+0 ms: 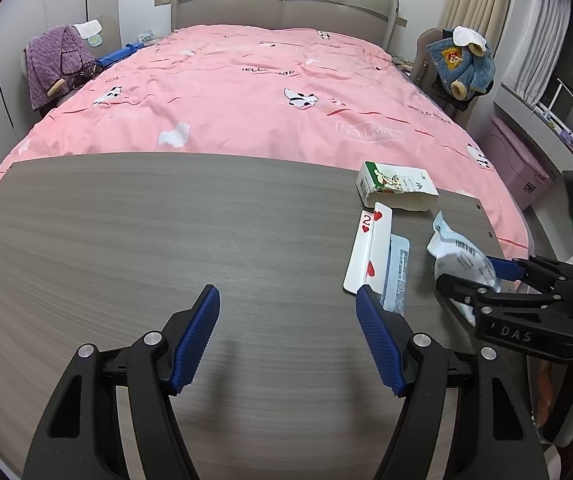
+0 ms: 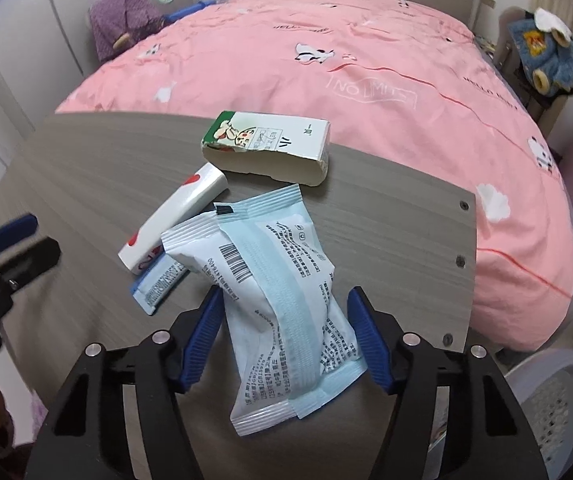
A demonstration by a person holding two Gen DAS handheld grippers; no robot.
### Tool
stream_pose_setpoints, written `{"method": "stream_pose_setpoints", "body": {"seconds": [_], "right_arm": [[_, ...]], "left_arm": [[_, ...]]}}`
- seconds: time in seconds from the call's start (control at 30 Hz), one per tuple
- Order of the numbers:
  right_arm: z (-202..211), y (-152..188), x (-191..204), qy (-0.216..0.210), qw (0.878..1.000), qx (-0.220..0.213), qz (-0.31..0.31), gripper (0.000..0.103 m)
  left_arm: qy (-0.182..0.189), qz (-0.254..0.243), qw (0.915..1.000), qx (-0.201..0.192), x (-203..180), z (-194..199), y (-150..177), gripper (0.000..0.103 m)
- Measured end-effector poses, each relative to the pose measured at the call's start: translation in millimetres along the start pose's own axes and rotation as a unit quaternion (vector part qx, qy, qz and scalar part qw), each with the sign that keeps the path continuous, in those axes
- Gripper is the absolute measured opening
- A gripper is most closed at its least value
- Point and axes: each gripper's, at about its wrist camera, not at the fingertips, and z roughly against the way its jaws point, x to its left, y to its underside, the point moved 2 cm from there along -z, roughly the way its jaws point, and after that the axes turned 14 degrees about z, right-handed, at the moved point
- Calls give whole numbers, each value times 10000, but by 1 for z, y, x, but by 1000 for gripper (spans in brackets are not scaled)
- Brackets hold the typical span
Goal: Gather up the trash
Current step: 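Lift the wrapper packet toward the wastebasket with the right gripper, then grasp the white playing card with the left gripper while the right gripper holds the wrapper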
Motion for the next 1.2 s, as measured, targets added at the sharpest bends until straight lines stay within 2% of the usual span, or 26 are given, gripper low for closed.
{"method": "stream_pose_setpoints", "body": {"seconds": [0.27,0.47,0.73,1.2], "right_arm": [[35,19,-11,-72,9945,-492,-925,55],[41,35,-9,-107,9897,-560,-1317,55],[49,45,-5,-162,9866,-657,-1483,55],[49,48,-7,-152,9856,-647,-1553,55]], "left_arm": [[146,-112,9996,196,-11,-10,2,68],[282,-321,9988,244,-26,-17,-5,68],[268,-539,9972,453,-40,-43,-12,68],[-40,-736,9962,457,-46,-67,-18,68]]}}
